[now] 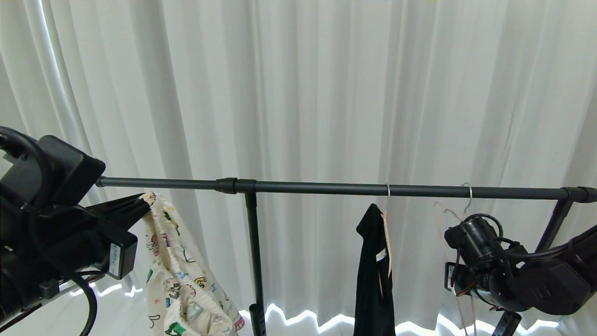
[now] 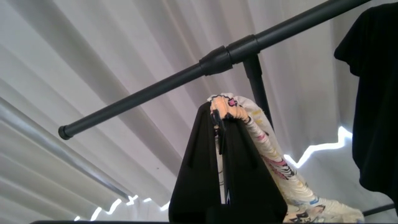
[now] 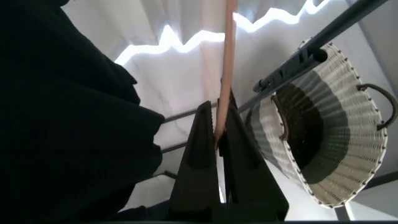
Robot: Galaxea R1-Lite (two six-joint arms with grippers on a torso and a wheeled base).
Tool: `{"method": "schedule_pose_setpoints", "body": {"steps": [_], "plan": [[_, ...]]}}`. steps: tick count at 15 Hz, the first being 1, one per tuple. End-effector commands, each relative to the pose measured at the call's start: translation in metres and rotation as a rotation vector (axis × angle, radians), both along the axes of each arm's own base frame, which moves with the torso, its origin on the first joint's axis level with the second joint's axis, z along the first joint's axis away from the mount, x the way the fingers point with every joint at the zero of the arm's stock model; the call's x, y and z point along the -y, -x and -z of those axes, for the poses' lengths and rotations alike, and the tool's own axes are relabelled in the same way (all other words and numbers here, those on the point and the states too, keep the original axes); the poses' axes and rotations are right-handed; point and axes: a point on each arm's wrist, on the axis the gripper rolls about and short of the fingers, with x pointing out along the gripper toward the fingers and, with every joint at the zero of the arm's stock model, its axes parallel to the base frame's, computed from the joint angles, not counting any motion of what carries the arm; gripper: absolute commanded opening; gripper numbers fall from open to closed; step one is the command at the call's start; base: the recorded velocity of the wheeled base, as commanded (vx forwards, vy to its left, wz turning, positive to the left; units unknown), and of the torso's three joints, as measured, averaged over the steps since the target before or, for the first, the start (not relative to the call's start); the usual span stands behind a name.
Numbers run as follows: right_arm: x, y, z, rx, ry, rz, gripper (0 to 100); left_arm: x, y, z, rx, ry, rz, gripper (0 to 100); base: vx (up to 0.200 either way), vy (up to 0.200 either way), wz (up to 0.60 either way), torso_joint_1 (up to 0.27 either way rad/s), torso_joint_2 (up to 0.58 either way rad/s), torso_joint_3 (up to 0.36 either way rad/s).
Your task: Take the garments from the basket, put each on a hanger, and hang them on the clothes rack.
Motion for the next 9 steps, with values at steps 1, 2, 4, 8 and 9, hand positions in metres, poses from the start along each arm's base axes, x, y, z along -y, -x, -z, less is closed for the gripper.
{"method": "schedule_pose_setpoints", "body": {"steps": [1, 2, 4, 8, 9], "plan": [[0.000, 0.000, 0.000, 0.001, 0.001, 0.001, 0, 0.000, 0.000, 0.000, -0.002, 0.001, -0.001, 0, 0.000, 0.000, 0.00, 0.000, 0.00, 0.000], [0.000, 0.001, -0.002, 0.005, -0.001, 0.000, 0, 0.000, 0.000, 0.000, -0.002, 0.001, -0.001, 0, 0.000, 0.000, 0.00, 0.000, 0.00, 0.000], [0.001, 0.001, -0.005, 0.026, 0.021, 0.014, 0, 0.000, 0.000, 0.000, 0.000, 0.000, -0.001, 0, 0.000, 0.000, 0.00, 0.000, 0.00, 0.000], [0.003, 0.004, -0.016, 0.073, 0.038, 0.023, 0, 0.000, 0.001, 0.000, 0.003, 0.001, -0.001, 0, 0.000, 0.000, 0.00, 0.000, 0.00, 0.000], [0.004, 0.005, -0.020, 0.087, 0.040, 0.019, 0, 0.000, 0.000, -0.001, 0.006, 0.003, -0.001, 0, 0.000, 0.000, 0.00, 0.000, 0.00, 0.000]]}}
